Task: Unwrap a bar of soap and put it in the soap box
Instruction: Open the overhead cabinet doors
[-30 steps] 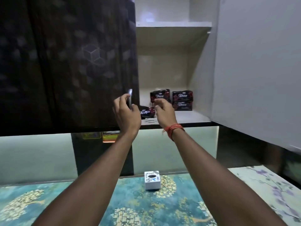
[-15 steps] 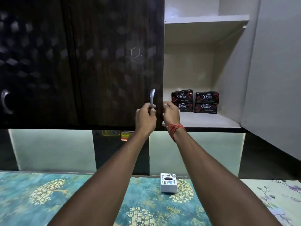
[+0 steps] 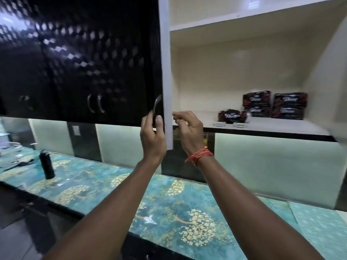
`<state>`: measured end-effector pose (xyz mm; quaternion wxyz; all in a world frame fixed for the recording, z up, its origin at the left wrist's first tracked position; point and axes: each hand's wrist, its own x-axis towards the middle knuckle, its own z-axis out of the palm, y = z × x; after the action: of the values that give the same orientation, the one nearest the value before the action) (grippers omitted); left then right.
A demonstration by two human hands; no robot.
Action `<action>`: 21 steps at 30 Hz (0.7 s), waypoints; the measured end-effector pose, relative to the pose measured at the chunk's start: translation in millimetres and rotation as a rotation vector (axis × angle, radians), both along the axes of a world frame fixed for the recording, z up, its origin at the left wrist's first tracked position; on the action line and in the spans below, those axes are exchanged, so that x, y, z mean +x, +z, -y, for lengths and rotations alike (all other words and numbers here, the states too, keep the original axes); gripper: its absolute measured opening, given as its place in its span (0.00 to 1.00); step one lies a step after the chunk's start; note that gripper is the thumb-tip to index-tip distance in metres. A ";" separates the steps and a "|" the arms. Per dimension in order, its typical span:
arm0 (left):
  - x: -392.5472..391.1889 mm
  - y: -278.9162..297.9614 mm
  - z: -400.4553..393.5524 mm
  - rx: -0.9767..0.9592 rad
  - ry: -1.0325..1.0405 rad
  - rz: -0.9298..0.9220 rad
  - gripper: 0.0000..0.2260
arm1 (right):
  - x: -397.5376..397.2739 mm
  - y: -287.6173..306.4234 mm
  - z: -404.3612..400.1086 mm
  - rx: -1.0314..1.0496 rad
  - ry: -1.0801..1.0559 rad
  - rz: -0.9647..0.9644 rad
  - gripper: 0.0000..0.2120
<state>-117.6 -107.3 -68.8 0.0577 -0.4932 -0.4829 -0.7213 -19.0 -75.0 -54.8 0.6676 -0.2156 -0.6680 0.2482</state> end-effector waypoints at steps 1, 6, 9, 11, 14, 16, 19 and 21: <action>-15.3 -0.5 8.7 0.009 0.051 0.014 0.20 | -14.3 -2.7 5.1 0.063 -0.021 0.089 0.17; -92.8 0.7 36.7 0.017 0.192 0.043 0.21 | -92.7 -11.8 24.5 0.172 -0.084 0.561 0.26; -131.8 8.3 46.6 -0.056 0.230 0.073 0.17 | -140.5 -14.4 28.1 0.184 -0.092 0.712 0.30; -158.4 14.3 50.0 -0.134 0.252 0.073 0.17 | -171.1 -16.2 24.5 0.174 -0.092 0.770 0.35; -196.6 18.2 48.7 -0.239 0.272 0.058 0.18 | -207.6 -19.1 19.4 0.147 -0.092 0.820 0.39; -219.2 19.5 45.6 -0.296 0.279 0.045 0.19 | -223.5 -19.2 18.2 0.138 -0.090 0.841 0.39; -243.1 20.7 41.1 -0.362 0.250 0.047 0.18 | -237.1 -19.0 15.2 0.133 -0.084 0.869 0.37; -250.5 21.5 40.2 -0.381 0.249 0.062 0.19 | -239.5 -18.6 11.7 0.136 -0.076 0.860 0.35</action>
<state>-368.1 -147.5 -47.3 0.0375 -0.4094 -0.6691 -0.6191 -258.4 -86.7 -73.4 0.3502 -0.2792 -0.8916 0.0666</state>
